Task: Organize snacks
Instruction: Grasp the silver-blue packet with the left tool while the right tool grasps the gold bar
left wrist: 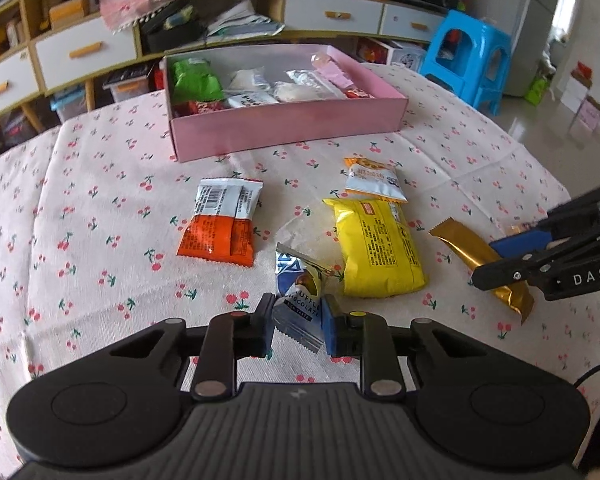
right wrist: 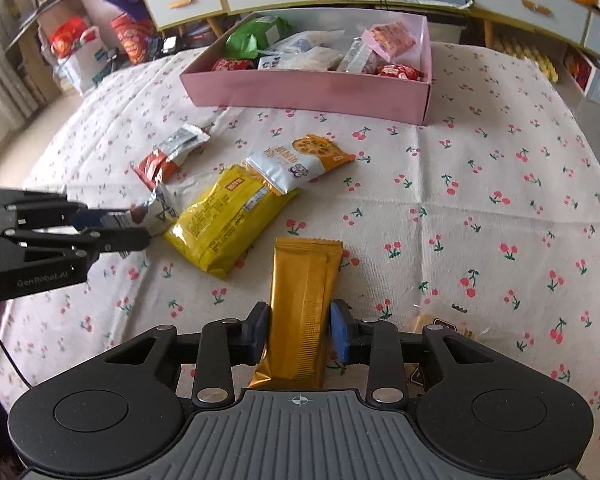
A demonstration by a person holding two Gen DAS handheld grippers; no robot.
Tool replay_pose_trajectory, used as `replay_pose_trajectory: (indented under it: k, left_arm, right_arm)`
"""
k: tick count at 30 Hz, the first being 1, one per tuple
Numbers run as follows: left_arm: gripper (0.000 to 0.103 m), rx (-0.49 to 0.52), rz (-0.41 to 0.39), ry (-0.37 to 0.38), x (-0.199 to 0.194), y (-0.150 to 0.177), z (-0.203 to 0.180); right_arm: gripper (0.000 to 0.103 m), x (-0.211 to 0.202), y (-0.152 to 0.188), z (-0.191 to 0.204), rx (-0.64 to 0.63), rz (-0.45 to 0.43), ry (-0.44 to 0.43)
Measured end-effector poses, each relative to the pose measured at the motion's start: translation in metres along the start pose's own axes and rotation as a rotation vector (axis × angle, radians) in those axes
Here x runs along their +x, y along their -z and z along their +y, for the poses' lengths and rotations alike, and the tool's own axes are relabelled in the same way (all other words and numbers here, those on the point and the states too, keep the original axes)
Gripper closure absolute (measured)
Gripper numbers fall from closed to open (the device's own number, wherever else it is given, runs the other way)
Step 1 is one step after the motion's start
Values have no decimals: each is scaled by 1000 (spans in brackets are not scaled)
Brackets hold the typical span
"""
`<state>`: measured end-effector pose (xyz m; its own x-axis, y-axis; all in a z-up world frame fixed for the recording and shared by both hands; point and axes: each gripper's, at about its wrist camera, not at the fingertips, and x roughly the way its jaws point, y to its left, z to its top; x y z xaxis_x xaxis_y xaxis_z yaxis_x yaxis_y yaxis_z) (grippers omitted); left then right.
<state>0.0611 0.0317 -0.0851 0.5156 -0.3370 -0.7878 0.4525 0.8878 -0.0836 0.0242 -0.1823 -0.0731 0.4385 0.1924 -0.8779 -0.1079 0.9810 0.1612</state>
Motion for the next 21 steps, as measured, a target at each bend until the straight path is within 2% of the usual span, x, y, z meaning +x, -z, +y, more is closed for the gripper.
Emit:
replay_pose_trajectory:
  k: [21]
  left_arm:
    - [81, -121, -45, 30, -11, -25, 3]
  right_arm:
    - [72, -20, -30, -13, 156, -55, -43]
